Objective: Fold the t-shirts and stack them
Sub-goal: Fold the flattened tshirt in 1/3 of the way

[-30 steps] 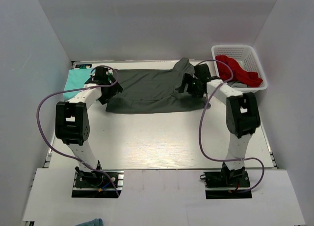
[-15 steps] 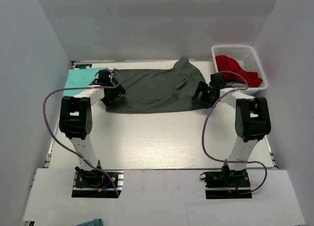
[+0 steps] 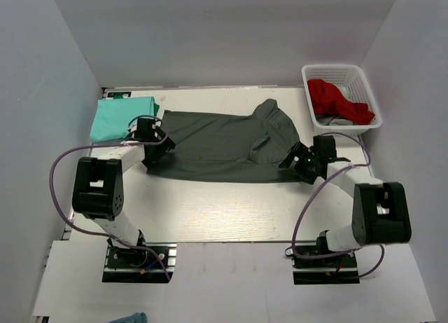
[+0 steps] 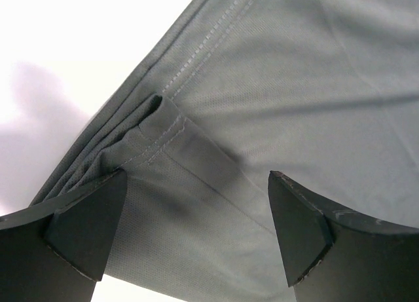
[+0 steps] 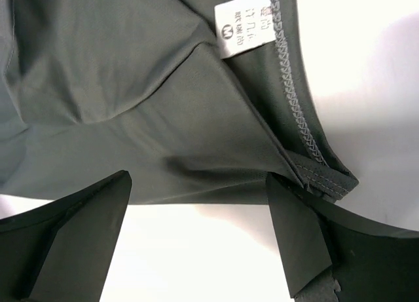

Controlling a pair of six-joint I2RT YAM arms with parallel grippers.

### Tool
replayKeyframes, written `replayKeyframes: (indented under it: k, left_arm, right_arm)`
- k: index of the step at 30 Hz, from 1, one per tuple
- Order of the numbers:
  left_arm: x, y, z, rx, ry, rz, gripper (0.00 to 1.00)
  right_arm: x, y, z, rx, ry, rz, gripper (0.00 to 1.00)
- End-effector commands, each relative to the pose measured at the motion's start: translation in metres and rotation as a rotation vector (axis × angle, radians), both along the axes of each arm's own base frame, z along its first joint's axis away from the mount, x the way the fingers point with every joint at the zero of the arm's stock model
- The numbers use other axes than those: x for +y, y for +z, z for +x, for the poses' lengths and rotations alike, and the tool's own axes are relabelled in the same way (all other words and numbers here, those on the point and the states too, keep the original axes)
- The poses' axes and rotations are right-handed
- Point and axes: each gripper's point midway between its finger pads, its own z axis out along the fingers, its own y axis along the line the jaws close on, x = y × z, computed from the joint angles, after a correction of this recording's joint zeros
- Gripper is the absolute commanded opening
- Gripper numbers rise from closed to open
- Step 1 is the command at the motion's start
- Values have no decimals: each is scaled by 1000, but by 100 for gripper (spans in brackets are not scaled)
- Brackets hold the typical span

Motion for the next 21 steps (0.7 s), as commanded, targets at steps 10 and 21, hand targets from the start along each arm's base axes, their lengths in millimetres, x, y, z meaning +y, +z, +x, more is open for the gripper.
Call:
replayKeyframes:
  k: [10, 21]
  left_arm:
    - [31, -2, -138, 217, 138, 79, 100]
    - [39, 85, -85, -41, 161, 110, 100]
  right_arm:
    - [-29, 1, -106, 146, -53, -113, 90]
    - [60, 102, -51, -259, 399, 60, 90]
